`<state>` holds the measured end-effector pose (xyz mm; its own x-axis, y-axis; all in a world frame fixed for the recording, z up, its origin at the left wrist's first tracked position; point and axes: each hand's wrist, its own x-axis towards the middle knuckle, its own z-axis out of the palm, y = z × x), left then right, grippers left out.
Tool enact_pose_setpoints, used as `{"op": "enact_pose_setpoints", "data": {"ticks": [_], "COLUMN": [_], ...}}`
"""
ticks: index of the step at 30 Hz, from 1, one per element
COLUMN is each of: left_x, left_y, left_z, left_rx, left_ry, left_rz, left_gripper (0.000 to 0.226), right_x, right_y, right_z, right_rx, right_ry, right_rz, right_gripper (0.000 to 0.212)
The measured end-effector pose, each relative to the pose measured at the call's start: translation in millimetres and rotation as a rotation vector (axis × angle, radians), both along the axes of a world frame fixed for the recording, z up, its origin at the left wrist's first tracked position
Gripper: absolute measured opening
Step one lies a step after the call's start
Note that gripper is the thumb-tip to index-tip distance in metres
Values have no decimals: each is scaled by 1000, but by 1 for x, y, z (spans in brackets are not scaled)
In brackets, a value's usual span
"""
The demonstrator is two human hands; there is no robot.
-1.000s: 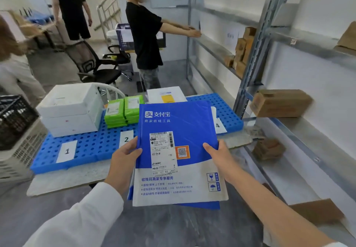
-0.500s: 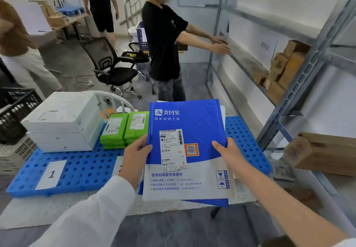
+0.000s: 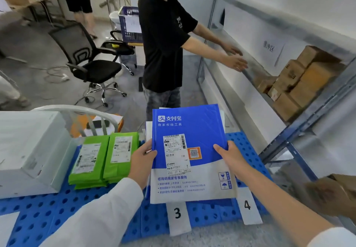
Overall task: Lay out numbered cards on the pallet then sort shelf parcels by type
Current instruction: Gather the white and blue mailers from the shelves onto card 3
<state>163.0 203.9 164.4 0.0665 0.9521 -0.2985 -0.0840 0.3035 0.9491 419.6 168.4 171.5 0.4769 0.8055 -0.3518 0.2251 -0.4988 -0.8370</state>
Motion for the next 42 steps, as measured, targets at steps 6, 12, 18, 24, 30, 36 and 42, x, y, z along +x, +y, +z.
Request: {"op": "enact_pose_setpoints", "data": {"ticks": [6,12,18,24,30,36,42], "left_x": [17,23,20,22,33,81,138], "left_y": [41,58,66,81,102,121,129], "left_z": [-21,-40,-54,-67,-56,-20,-19], "left_rx": [-77,-138,-156,-183,56,465,722], "left_ry": [62,146,204,292,608,981,1113], "left_rz": [22,73,129,128,8,-542,-807], "left_gripper": [22,27,31,19,29,40,45], "right_x": [15,20,15,11,22,35,72], "right_y": [50,79,105,121,140,136,90], "right_z": [-32,-63,-81,-88,-61,-6,-7], "right_rx": [-65,-133,-184,-206,21,-128,-290], "right_ry": [-7,-40,-6,17,-493,-773,-698], "right_rz": [68,188,235,225,442,735,581], "right_gripper": [33,35,34,31,29,44,53]}}
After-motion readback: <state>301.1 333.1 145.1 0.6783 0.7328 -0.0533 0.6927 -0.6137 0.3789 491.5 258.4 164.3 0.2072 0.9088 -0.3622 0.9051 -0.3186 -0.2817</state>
